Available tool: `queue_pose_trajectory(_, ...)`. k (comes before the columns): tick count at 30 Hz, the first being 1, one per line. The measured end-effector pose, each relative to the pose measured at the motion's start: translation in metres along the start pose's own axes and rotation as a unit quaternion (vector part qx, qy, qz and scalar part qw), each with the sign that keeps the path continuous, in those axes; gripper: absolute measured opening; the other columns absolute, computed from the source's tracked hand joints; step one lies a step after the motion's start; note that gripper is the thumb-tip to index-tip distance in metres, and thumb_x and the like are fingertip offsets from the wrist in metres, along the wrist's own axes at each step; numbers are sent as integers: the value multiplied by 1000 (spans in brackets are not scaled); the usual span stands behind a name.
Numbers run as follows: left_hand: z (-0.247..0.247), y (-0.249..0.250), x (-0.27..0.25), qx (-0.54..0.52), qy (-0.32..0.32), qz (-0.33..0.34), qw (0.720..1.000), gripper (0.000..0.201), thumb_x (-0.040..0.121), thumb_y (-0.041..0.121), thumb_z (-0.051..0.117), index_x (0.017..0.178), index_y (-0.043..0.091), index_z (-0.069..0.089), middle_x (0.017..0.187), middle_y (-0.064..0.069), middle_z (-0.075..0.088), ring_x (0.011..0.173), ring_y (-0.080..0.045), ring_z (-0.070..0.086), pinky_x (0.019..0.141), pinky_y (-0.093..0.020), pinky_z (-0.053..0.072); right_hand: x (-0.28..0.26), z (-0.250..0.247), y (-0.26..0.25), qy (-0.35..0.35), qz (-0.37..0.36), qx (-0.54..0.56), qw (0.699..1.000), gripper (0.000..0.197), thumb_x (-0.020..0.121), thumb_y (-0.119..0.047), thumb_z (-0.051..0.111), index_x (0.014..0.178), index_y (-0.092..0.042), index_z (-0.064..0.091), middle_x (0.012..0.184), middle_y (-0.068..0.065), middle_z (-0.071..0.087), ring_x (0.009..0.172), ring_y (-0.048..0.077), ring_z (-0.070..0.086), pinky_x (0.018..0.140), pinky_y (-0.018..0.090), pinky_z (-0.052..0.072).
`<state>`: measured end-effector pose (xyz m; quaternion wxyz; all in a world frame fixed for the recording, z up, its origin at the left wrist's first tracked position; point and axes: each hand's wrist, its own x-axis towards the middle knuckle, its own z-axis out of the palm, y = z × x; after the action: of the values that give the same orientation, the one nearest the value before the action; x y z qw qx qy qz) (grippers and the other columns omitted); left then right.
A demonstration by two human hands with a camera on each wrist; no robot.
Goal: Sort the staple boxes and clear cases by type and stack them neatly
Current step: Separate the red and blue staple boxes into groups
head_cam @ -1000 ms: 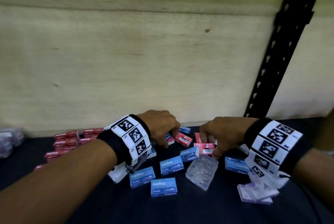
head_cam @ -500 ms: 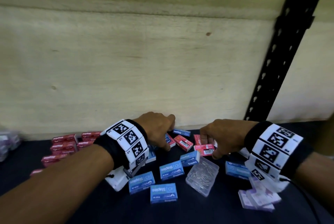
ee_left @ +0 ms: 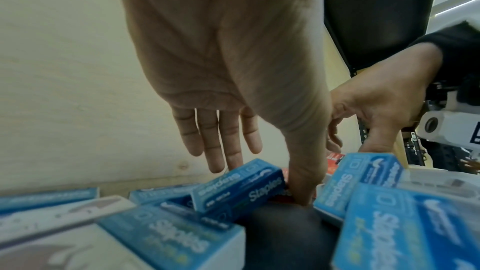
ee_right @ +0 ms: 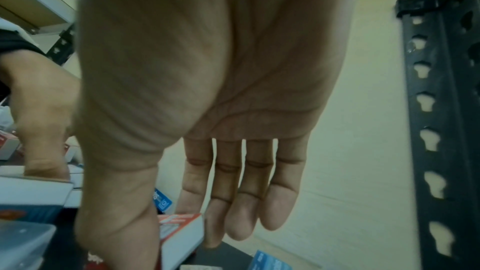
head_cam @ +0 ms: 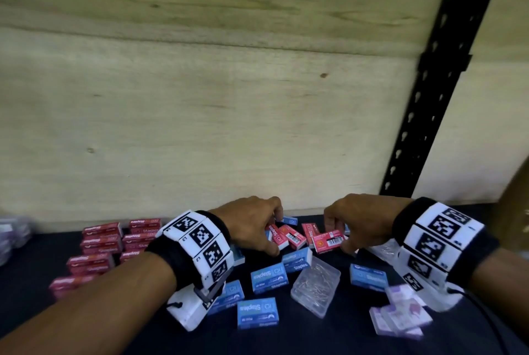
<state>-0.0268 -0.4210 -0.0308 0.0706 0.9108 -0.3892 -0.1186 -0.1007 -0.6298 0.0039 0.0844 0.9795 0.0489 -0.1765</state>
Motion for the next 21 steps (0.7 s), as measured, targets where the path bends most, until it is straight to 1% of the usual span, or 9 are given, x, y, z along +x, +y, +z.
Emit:
queue_pose_trajectory(3,-4,1,-8,-27,12,16,999,62,78,43,78,128,27,46,123,4,56,105,-17,56,89,-34,50,-6,-4,0,18,2,0,1000,39,80,-36,75,115,-31,57,111,-7,62,97,15,57,87,33,50)
queue_pose_trajectory(5,-9,1,-14,-43,21,33,998,59,79,41,78,129,30,49,121,4,55,105,-15,55,88,-31,49,-9,-8,-1,27,-2,5,1000,36,82,-37,73,114,-30,58,108,-8,62,93,14,56,83,31,48)
queue_pose_trajectory(10,-25,-6,-35,-71,45,53,995,46,81,36,77,125,31,64,109,8,54,102,-12,57,90,-30,51,-16,-22,-11,40,-11,23,999,33,86,-41,68,114,-27,59,108,-6,63,94,16,58,81,30,48)
queue_pose_trajectory(13,-32,-12,-50,-73,62,47,994,44,79,37,78,120,29,66,104,12,52,100,-10,56,87,-26,51,-17,-29,-22,54,-18,40,998,28,87,-45,65,111,-31,60,103,-9,64,91,14,59,83,31,50)
queue_pose_trajectory(15,-33,-20,-61,-70,68,36,995,45,77,42,79,118,31,65,108,11,50,100,-8,54,86,-24,49,-18,-33,-31,60,-24,49,997,29,89,-47,61,114,-30,61,103,-10,64,92,13,59,85,31,50)
queue_pose_trajectory(16,-34,-25,-69,-70,71,30,995,46,76,46,79,117,32,64,111,10,51,98,-6,53,84,-22,48,-19,-36,-38,60,-30,50,996,31,91,-48,58,115,-29,61,102,-11,63,93,13,58,86,30,49)
queue_pose_trajectory(18,-36,-35,-86,-84,74,22,993,46,73,52,80,112,34,63,110,11,56,87,1,55,74,-15,45,-19,-40,-51,57,-45,61,996,34,94,-52,51,111,-25,64,101,-10,63,94,14,60,87,31,49)
queue_pose_trajectory(19,-37,-39,-95,-93,73,17,993,46,71,53,80,109,34,64,107,13,60,81,3,56,69,-13,43,-18,-42,-57,59,-55,66,995,37,96,-53,46,106,-23,65,101,-7,65,94,16,61,87,34,50)
queue_pose_trajectory(21,-38,-49,-116,-109,72,-3,991,45,68,55,82,104,33,65,98,14,65,75,3,58,66,-13,44,-15,-45,-73,66,-78,76,992,40,100,-49,39,94,-17,62,92,-1,66,85,18,59,81,34,47)
